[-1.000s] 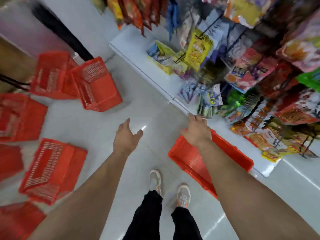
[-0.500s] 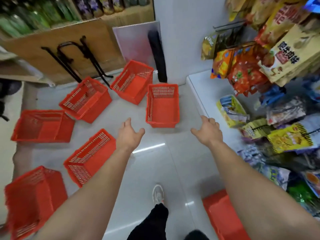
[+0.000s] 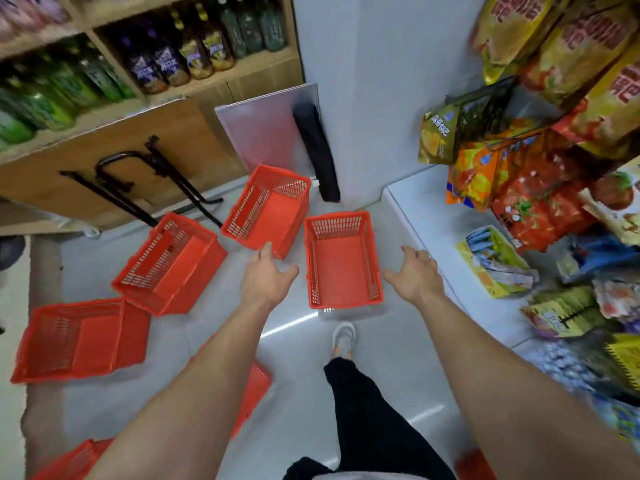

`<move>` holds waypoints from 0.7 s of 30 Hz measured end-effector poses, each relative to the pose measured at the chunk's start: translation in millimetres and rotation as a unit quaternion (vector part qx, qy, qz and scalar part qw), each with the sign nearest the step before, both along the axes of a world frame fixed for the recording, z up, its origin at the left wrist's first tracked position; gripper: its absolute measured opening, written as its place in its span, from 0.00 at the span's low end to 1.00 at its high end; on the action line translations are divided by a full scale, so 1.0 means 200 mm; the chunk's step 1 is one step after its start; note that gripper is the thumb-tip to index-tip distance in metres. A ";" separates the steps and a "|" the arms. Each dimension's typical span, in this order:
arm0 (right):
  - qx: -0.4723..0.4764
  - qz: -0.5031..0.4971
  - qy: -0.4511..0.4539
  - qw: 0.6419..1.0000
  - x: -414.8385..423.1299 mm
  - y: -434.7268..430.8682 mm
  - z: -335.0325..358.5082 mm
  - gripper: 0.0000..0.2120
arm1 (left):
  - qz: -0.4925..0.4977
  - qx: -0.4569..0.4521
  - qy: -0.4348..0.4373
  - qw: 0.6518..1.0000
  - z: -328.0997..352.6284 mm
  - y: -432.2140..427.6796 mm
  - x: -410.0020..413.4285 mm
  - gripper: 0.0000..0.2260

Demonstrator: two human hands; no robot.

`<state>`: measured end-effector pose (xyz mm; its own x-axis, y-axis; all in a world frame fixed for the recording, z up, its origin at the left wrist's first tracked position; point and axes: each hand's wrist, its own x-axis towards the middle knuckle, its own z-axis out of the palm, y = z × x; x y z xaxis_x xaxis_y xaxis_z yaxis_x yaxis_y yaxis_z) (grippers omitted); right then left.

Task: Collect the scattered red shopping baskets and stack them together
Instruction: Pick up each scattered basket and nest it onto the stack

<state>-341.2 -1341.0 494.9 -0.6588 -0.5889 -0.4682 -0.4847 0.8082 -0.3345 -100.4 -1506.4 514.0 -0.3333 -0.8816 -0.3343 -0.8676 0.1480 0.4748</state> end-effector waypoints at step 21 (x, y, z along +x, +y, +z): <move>0.020 -0.421 -0.110 0.900 -0.45 -0.90 -0.54 0.38 | -0.384 0.046 -0.139 0.912 -0.51 -1.57 -1.32 0.38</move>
